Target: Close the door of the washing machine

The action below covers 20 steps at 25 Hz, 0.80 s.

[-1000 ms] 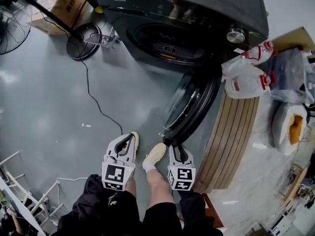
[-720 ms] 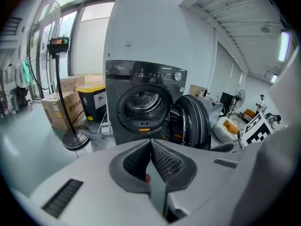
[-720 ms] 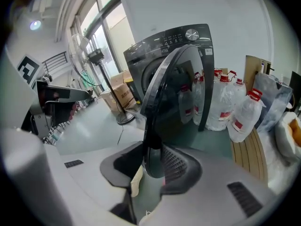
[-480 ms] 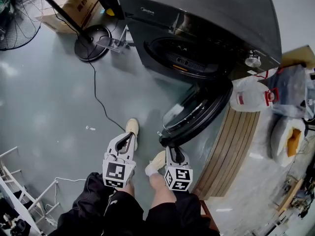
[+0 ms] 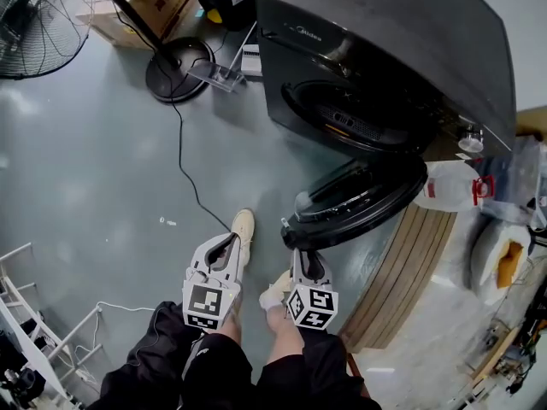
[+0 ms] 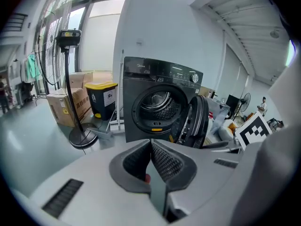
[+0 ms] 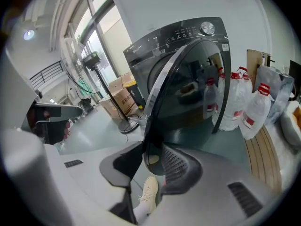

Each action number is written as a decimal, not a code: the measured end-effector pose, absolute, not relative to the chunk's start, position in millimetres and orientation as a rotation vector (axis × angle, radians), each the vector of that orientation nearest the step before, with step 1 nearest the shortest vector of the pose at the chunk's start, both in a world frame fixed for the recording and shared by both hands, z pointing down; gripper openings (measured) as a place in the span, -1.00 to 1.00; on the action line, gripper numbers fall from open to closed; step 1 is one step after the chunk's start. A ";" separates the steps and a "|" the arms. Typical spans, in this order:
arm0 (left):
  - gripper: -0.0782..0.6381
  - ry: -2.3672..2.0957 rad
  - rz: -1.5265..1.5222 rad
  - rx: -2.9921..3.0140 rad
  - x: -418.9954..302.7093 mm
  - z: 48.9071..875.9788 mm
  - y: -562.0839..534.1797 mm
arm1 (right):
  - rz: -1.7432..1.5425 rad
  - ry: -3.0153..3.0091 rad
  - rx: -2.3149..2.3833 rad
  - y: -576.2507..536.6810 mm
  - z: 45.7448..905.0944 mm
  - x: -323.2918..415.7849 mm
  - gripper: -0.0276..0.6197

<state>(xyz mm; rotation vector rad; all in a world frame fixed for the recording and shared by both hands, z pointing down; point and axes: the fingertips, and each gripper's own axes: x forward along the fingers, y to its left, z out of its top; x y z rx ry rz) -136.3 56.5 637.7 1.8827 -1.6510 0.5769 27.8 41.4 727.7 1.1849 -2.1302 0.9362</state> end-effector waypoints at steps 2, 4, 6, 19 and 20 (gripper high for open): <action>-0.71 -1.650 0.571 1.876 -145.5 637.6 58.2 | 0.931 -2.126 1.184 37.8 726.9 18.4 -0.49; -0.71 -1.649 0.566 1.870 -153.7 637.3 60.2 | 0.917 -2.122 1.182 35.3 726.3 9.2 -0.49; -0.71 -1.645 0.564 1.868 -160.4 637.5 60.1 | 0.894 -2.115 1.170 32.1 726.6 0.1 -0.49; -0.71 -1.619 0.552 1.867 -196.9 637.7 28.6 | 0.694 -2.152 1.112 -17.3 711.9 -56.3 -0.55; -0.71 -1.619 0.553 1.868 -199.4 637.8 25.8 | 0.687 -2.154 1.117 -21.0 710.7 -58.6 -0.55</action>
